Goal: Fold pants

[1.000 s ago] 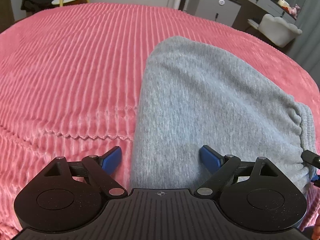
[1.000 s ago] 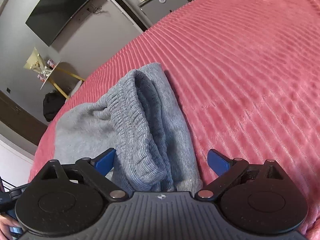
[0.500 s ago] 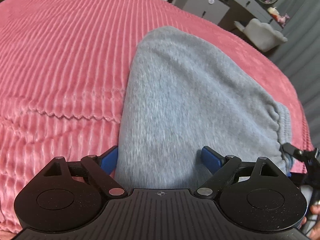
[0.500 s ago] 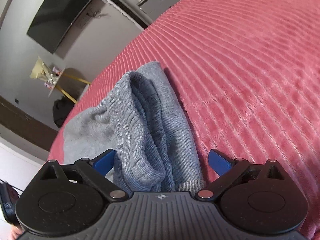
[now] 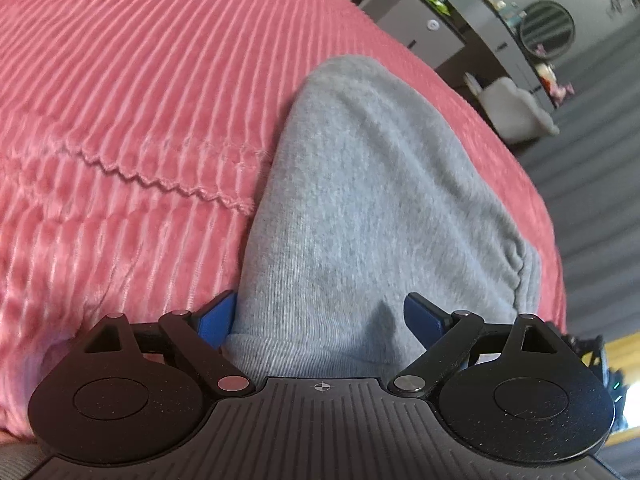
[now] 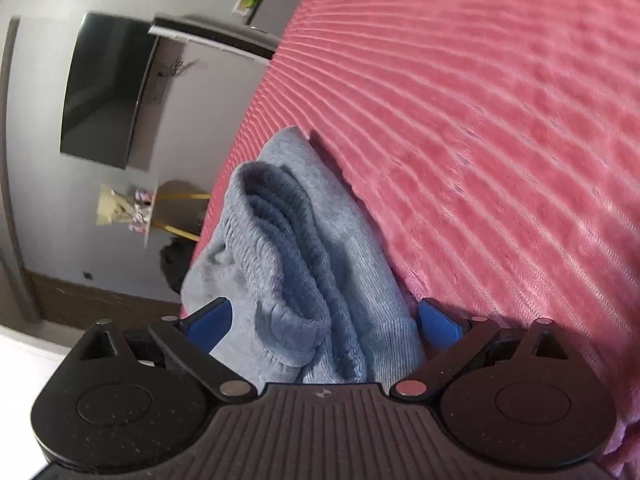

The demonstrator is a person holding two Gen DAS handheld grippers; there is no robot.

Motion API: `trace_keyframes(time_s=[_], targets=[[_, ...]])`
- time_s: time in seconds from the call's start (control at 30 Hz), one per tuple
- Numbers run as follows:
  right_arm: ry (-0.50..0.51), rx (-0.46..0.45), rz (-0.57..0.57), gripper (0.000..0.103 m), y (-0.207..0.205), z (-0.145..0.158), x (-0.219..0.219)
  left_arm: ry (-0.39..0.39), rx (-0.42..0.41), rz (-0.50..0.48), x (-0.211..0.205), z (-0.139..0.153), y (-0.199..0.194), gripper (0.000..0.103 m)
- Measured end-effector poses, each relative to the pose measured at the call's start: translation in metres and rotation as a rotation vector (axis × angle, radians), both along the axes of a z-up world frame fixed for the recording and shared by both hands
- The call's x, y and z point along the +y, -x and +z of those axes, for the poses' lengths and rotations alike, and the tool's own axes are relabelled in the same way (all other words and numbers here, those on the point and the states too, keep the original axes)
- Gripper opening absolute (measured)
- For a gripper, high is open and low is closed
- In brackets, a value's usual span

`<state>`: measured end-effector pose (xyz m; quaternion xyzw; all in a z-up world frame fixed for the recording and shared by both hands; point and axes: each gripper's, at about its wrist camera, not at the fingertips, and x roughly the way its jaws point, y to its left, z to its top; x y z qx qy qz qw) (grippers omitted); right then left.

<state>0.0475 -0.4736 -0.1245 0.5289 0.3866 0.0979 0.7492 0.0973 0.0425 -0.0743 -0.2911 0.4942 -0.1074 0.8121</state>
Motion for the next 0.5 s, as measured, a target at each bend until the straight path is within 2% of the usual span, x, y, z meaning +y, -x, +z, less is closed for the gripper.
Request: trace_keyframes(time_s=[0.23, 0.33, 0.5], targets=[[-0.016, -0.008, 0.011, 0.099, 0.002, -0.003, 0.001, 0.032, 0.011, 0.004, 0.003, -0.003, 0.002, 0.093], [-0.02, 0.018, 0.007, 0.099, 0.002, 0.0, 0.004, 0.045, 0.024, 0.016, 0.005, -0.004, 0.006, 0.093], [-0.009, 0.04, 0.027, 0.099, 0.024, 0.009, 0.013, 0.089, 0.062, 0.034, 0.007, -0.009, 0.026, 0.093]])
